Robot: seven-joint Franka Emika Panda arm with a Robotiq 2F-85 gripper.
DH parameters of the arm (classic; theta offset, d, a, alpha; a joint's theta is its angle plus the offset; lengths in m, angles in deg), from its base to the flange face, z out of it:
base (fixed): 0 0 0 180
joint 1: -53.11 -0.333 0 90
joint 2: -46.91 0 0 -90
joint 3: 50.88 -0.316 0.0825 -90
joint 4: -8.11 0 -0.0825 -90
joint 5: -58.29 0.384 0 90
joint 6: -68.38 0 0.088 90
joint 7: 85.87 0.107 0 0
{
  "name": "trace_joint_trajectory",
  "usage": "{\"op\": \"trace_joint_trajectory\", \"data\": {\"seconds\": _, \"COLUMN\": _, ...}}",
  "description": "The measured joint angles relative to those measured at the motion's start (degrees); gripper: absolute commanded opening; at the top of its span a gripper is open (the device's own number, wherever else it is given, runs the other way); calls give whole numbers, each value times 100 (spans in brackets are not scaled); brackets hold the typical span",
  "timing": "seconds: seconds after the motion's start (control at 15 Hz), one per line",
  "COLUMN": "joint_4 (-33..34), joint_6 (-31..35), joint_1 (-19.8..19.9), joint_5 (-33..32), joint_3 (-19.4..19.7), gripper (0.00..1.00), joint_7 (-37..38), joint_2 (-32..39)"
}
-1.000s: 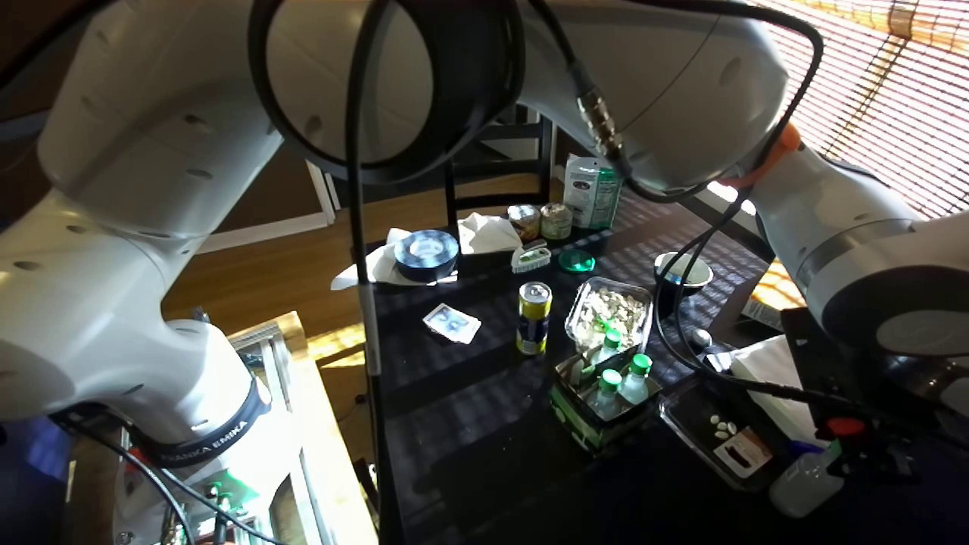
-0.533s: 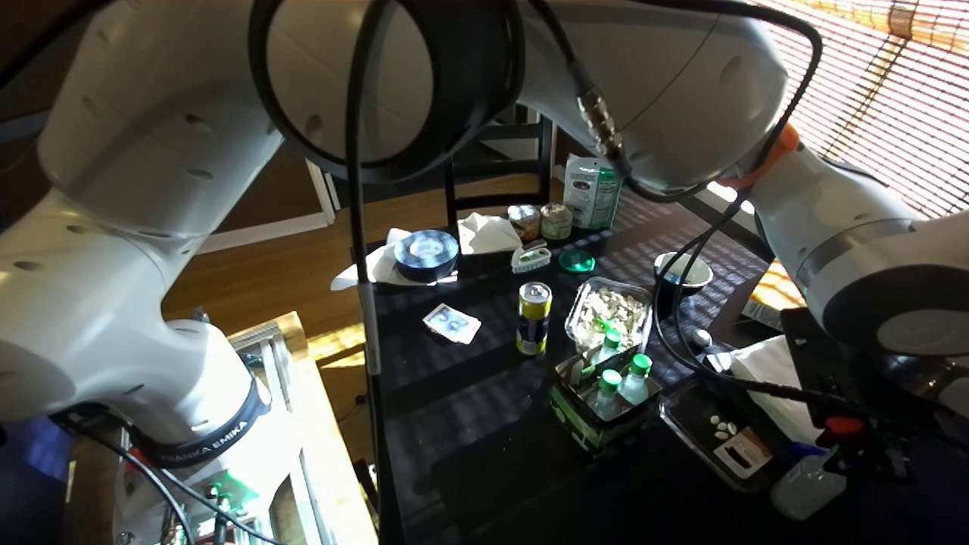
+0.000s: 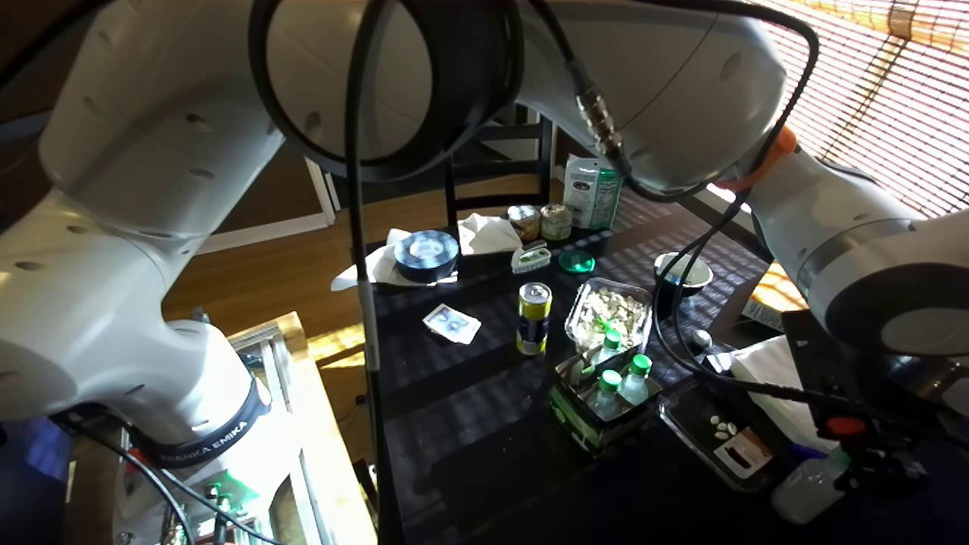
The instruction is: Put the clear green bottle in the empty slot of the case
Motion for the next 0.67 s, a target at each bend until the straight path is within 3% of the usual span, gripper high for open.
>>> {"op": "trace_joint_trajectory", "data": {"seconds": 0.4, "joint_4": 7, "joint_6": 4, "joint_1": -14, "joint_5": -19, "joint_3": 4, "gripper": 5, "joint_7": 50, "joint_2": 0}}
{"op": "trace_joint_trajectory", "data": {"seconds": 0.67, "joint_4": 13, "joint_6": 5, "joint_1": -26, "joint_5": -44, "joint_3": 18, "gripper": 7, "joint_7": 76, "joint_2": 5}}
